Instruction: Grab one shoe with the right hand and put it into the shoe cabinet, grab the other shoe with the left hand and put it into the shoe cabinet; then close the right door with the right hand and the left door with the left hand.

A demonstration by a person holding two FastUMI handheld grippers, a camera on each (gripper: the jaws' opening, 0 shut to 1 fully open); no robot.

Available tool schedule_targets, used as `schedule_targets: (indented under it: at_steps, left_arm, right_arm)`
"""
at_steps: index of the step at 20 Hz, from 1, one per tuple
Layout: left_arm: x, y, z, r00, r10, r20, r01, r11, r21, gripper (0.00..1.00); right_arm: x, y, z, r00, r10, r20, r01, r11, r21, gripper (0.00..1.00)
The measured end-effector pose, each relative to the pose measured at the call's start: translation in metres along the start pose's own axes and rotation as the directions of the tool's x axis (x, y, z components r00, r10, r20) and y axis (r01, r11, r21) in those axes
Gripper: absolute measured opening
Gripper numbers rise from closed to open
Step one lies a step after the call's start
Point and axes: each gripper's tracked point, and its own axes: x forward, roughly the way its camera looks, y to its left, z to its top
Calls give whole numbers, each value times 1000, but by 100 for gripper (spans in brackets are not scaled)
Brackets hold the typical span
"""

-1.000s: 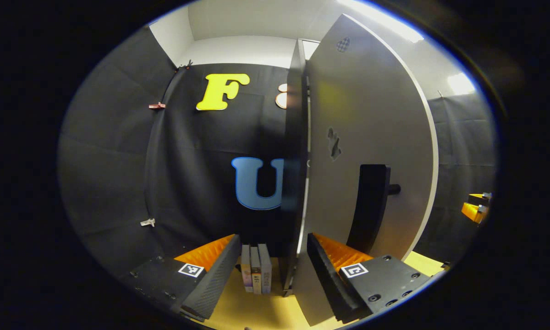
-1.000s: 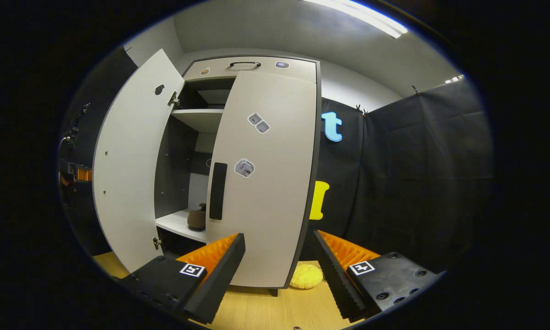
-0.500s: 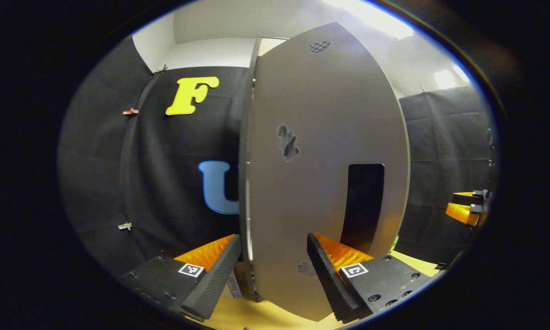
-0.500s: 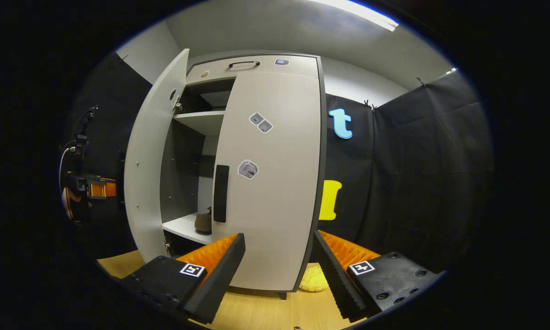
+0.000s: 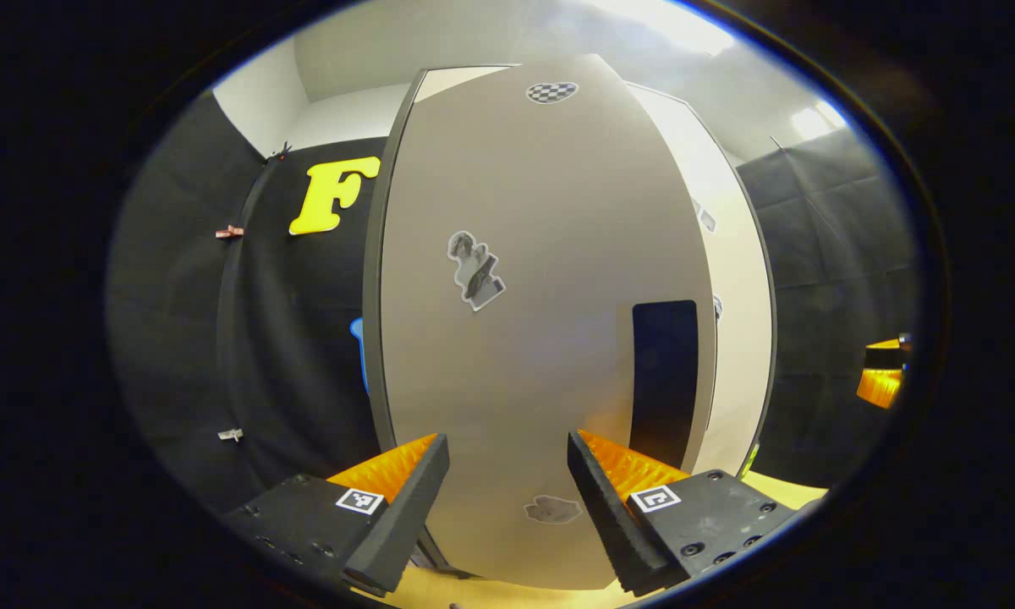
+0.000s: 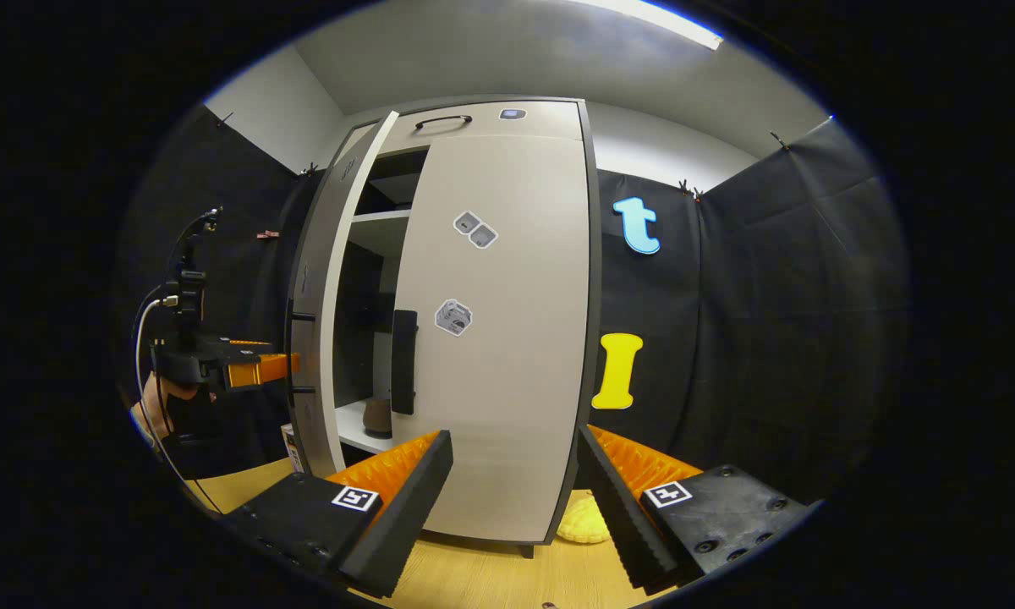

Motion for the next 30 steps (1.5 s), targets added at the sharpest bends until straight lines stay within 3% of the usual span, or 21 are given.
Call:
schedule_targets:
  at_steps: [6,9,13,16,21,26,30]
  left_arm:
    - [5,0,5,998,56,15,-56,997,57,89]
    - [19,-6,1,999,53,12,-53,999,9,90]
    - [11,-6,8,997,69,29,-70,997,17,91]
    - [-24,-26,23,998,-6,67,6,1000,-12,92]
    - [-107,-45,19,999,-43,27,44,998,-41,91]
    - [-167,-29,0,1000,-1,-23,1,1000,-1,91]
    - [-194,-28,-6,999,-36,-33,36,999,-1,92]
  right_arm:
    - [-2,10,3,1000,20,9,-20,1000,-18,98]
    - [-8,17,6,1000,25,15,-25,999,-31,98]
    - [-14,26,11,999,24,27,-23,999,-24,98]
    - [-15,35,12,999,31,29,-30,999,-30,97]
    - [-16,70,16,996,80,32,-79,997,-22,98]
    - [-29,105,16,995,94,33,-93,995,-28,97]
    - [-44,130,17,995,95,22,-94,995,-30,98]
